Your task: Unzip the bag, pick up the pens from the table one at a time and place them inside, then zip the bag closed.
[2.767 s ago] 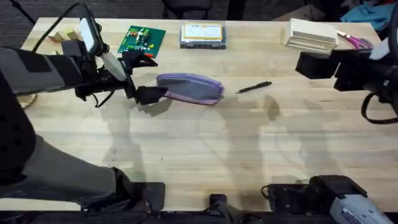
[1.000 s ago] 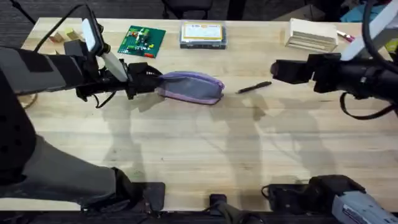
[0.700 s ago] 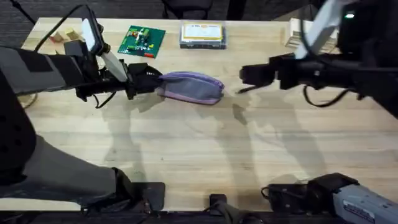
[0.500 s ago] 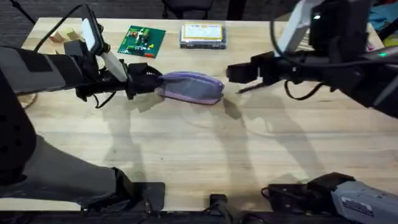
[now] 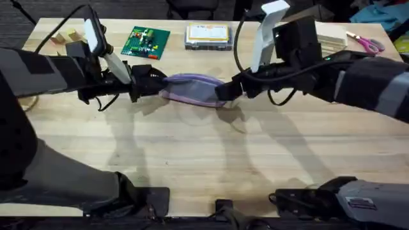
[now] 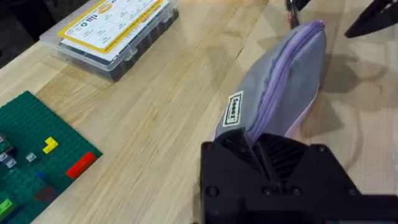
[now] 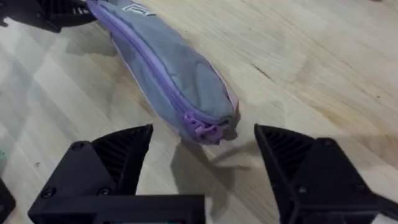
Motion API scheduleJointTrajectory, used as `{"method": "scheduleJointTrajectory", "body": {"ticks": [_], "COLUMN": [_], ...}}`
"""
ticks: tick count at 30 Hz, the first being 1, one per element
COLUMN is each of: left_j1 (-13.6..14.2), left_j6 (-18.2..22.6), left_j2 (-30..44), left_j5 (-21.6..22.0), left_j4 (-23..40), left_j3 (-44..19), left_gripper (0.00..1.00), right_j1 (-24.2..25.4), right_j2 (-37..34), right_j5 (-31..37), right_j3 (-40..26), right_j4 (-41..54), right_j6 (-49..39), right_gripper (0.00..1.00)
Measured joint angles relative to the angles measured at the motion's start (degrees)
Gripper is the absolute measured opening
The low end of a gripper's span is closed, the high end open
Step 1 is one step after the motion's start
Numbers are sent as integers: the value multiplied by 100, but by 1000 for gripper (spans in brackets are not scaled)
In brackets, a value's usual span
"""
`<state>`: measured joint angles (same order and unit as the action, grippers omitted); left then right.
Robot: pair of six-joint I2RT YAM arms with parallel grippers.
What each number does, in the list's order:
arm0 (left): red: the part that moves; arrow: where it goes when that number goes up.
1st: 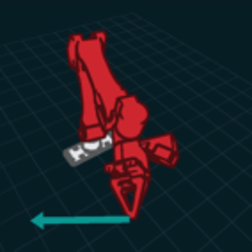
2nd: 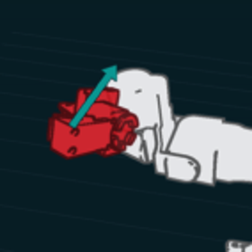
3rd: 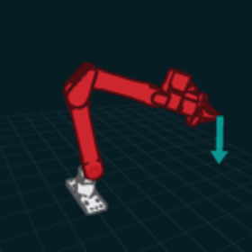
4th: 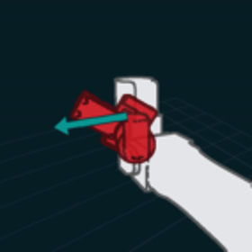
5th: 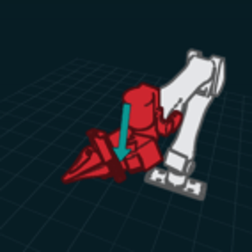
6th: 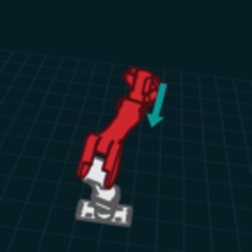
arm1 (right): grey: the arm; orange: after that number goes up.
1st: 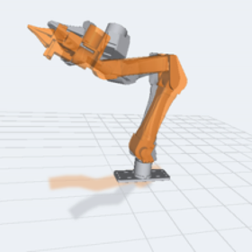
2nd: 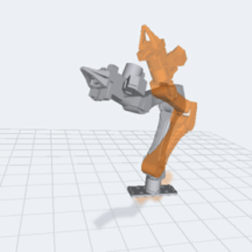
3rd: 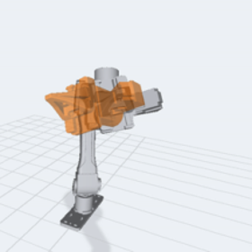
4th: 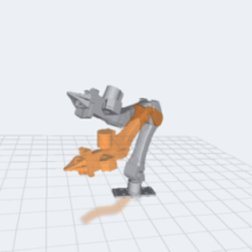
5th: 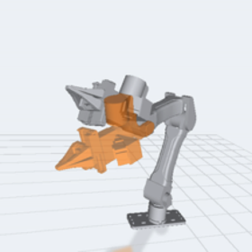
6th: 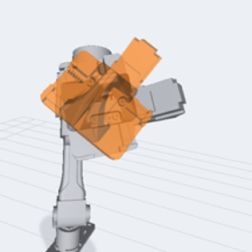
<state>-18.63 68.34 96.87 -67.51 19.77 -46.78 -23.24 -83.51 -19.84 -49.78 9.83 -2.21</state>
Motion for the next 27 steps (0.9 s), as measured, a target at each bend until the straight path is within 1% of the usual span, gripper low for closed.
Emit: {"method": "scheduleJointTrajectory", "body": {"ticks": [9, 14, 16, 20, 27], "left_j1": [0, 0, 0, 0, 0], "left_j6": [0, 0, 0, 0, 0], "left_j2": [-1, -1, -1, -1, -1], "left_j5": [0, 0, 0, 0, 0], "left_j4": [0, 15, 15, 15, 15], "left_j3": [0, 0, 0, 0, 0], "left_gripper": [42, 42, 42, 42, 42], "right_j1": [-71, -76, -74, -76, -87], "right_j2": [-245, -275, -321, -455, -507], "right_j5": [-1, -2, -1, -2, -46], "right_j3": [0, 0, -2, -2, -2], "right_j4": [-69, -106, -114, -116, -191], "right_j6": [-21, -51, -61, -60, -62], "right_gripper": [995, 938, 891, 757, 469]}}
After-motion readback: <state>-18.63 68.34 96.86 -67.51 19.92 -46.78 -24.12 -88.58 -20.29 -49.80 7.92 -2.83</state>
